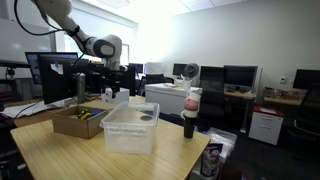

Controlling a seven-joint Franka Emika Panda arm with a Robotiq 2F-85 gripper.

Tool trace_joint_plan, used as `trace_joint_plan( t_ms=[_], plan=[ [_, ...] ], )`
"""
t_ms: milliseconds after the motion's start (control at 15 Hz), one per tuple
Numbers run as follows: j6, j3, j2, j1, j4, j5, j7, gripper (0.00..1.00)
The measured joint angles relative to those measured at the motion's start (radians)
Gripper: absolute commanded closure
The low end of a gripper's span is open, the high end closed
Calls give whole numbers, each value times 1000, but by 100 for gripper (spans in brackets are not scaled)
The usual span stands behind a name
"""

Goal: Close the lid of the cardboard box

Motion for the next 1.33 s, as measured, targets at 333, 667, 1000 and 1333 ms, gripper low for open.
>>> trace_joint_plan(
  t_ms=[333,667,1000,1333],
  plan=[
    [-2,32,141,15,153,-19,-74,0],
    [3,48,260,32,287,-57,-122,0],
    [44,60,337,42,380,-73,-136,0],
    [82,72,396,47,434,-73,-155,0]
  ],
)
